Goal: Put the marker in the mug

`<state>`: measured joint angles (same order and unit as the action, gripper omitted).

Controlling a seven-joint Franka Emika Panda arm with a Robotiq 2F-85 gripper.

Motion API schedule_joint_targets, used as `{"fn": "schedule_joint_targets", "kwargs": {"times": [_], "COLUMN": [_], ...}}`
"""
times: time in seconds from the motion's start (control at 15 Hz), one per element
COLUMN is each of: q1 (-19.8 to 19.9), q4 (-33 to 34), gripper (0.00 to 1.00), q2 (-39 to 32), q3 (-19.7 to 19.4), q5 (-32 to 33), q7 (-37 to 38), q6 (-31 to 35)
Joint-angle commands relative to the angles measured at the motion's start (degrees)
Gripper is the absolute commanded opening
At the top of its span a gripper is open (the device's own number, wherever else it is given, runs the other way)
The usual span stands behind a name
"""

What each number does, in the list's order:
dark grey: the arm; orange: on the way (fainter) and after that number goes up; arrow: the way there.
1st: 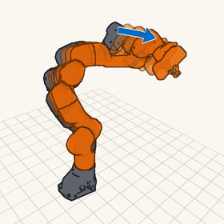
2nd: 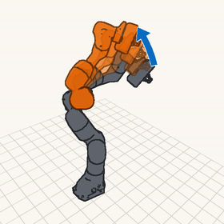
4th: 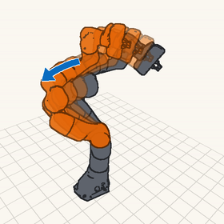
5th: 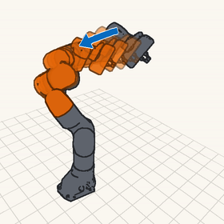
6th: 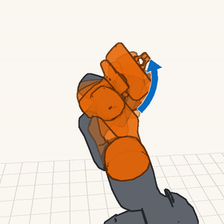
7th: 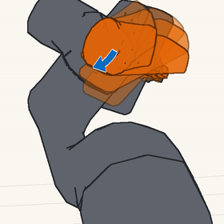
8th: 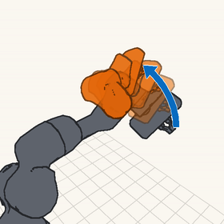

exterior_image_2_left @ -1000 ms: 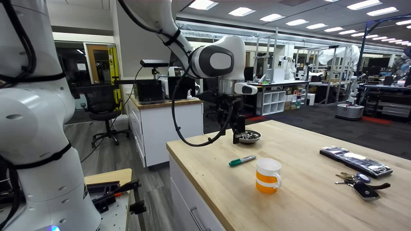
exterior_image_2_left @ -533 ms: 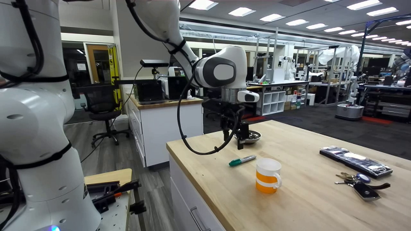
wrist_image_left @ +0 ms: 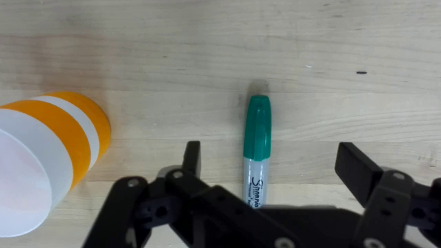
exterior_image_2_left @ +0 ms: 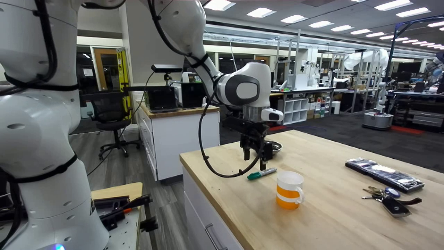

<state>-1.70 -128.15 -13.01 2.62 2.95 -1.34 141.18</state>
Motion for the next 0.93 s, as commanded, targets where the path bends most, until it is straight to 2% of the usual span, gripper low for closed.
{"fn": "schedule_joint_targets", "kwargs": {"times": [0.0, 0.73, 0.8, 0.87], "q1": [0.57, 1.52, 1.64, 1.69], "q4": [2.23, 3.70, 3.66, 3.54], "gripper": [1.00, 1.00, 0.75, 0.72], "q2": [-2.58, -6.48, -6.55, -6.60], "q3": [0.11, 0.71, 0.81, 0.82], "q5": [-1.33, -4.43, -4.88, -5.13], "q7": [-2.92, -6.78, -7.09, -7.29], "q6": [0.75, 0.73, 0.65, 0.74]}}
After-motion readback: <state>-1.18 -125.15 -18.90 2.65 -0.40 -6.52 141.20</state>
